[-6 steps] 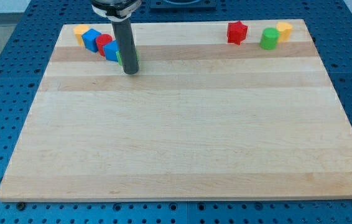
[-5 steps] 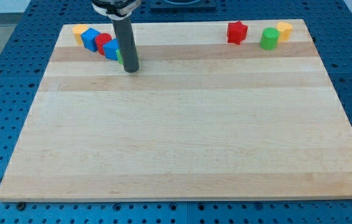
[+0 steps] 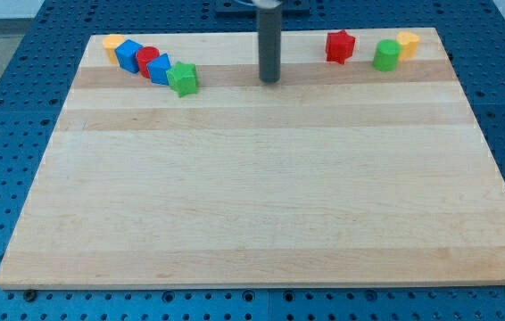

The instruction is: Push the red star into the green star

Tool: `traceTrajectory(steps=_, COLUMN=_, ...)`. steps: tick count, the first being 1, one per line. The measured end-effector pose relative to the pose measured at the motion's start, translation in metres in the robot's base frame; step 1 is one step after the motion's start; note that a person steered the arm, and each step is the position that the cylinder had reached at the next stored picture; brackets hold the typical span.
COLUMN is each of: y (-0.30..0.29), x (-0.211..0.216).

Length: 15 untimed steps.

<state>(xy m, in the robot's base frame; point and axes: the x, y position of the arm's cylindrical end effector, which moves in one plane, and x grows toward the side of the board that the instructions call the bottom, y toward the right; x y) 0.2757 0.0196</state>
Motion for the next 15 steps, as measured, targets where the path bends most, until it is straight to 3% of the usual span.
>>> traceTrajectory(steps=1, y=0.013, x=-0.069)
traceTrajectory(steps=2, y=0.031, x=-0.083)
traceTrajectory(steps=4, y=0.142, x=-0.083)
traceTrajectory(steps=6, y=0.121, x=-0.052)
traceTrajectory(steps=8, y=0.089, x=-0.054)
traceTrajectory(steps=13, y=0.102, x=0.041)
traceTrajectory(steps=15, y=0.077, x=0.041)
